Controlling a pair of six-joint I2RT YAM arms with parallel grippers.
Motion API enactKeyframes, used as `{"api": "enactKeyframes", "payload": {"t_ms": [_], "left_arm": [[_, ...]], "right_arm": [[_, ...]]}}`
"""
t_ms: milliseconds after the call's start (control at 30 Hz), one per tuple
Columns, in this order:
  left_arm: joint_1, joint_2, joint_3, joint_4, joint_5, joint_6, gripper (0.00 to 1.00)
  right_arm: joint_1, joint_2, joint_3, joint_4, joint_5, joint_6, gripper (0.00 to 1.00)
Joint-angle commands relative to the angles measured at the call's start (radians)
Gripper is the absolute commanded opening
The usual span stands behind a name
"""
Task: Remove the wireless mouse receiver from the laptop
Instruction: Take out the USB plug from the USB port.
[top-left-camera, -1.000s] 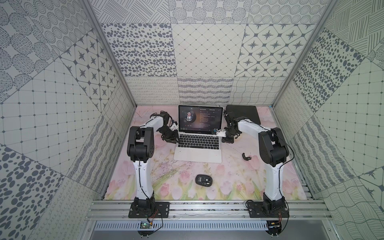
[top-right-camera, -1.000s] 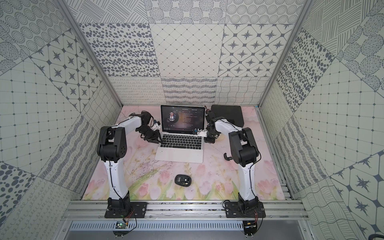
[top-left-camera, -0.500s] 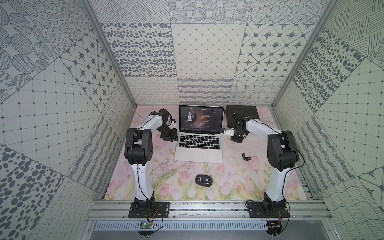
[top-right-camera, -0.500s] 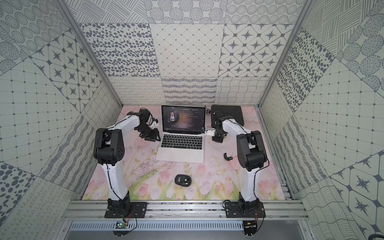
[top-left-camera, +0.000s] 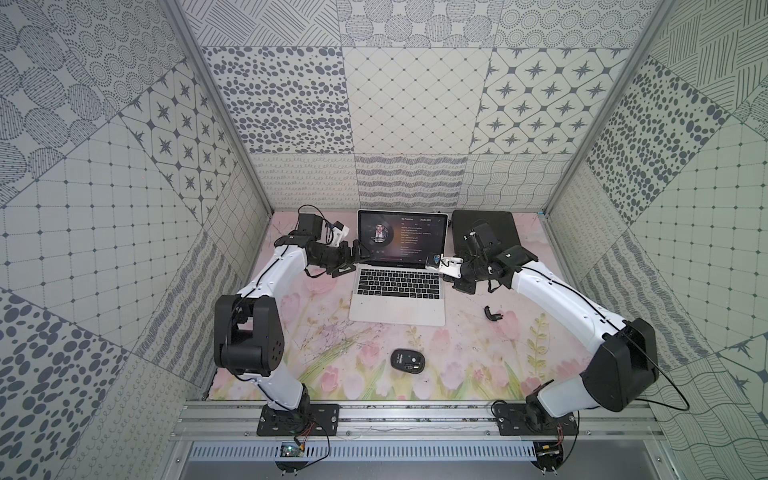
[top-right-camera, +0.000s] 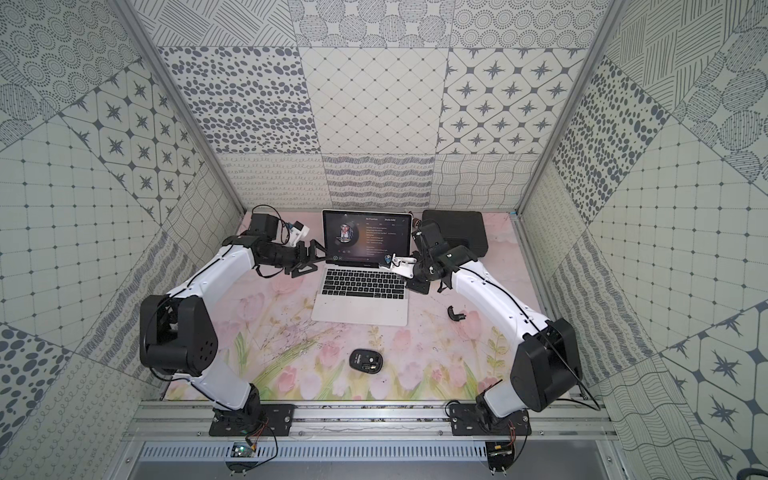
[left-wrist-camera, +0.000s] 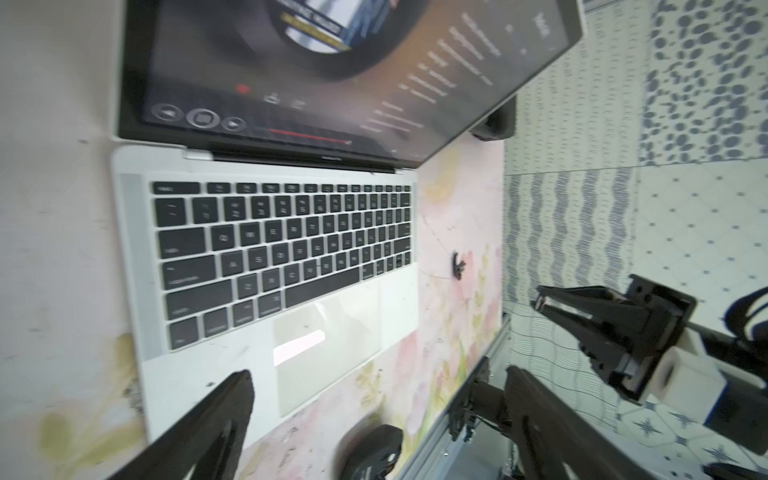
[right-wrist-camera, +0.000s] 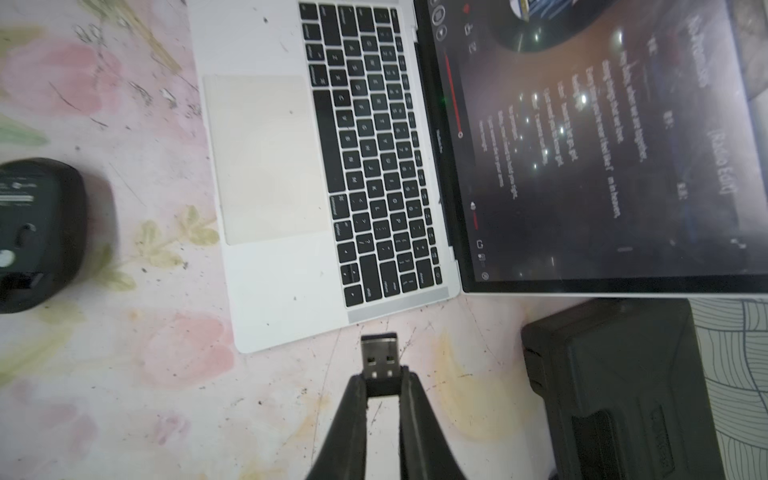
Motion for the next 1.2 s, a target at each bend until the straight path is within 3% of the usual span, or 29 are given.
{"api": "enactKeyframes", "payload": {"t_ms": [0, 367, 467, 667, 933, 1167], "left_arm": [[-0.080, -0.130, -0.137, 0.320, 0.311, -0.317, 1.00], [-0.323, -0.347, -0.270, 0.204, 0.253, -0.059, 1.00], [-0.331, -0.393, -0.324, 0.226, 0.242, -0.069, 1.00], [-0.343, -0.405, -0.365, 0.217, 0.262, -0.074, 0.79], [-0.380, -0.417, -0.378, 0.288, 0.250, -0.129, 0.67], [-0.398, -0.423, -0.391, 0.310, 0.220, -0.143, 0.64]], "right_arm": [[0.071, -0.068, -0.029, 0.010, -0.029, 0.095, 0.16], [0.345, -0.164, -0.014, -0.085, 0.081, 0.221, 0.18], [0.369, -0.167, -0.013, -0.088, 0.118, 0.241, 0.18], [0.390, -0.163, 0.000, -0.088, 0.145, 0.257, 0.18], [0.429, -0.142, 0.054, -0.087, 0.148, 0.272, 0.18], [0.454, -0.123, 0.078, -0.091, 0.150, 0.277, 0.18]]}}
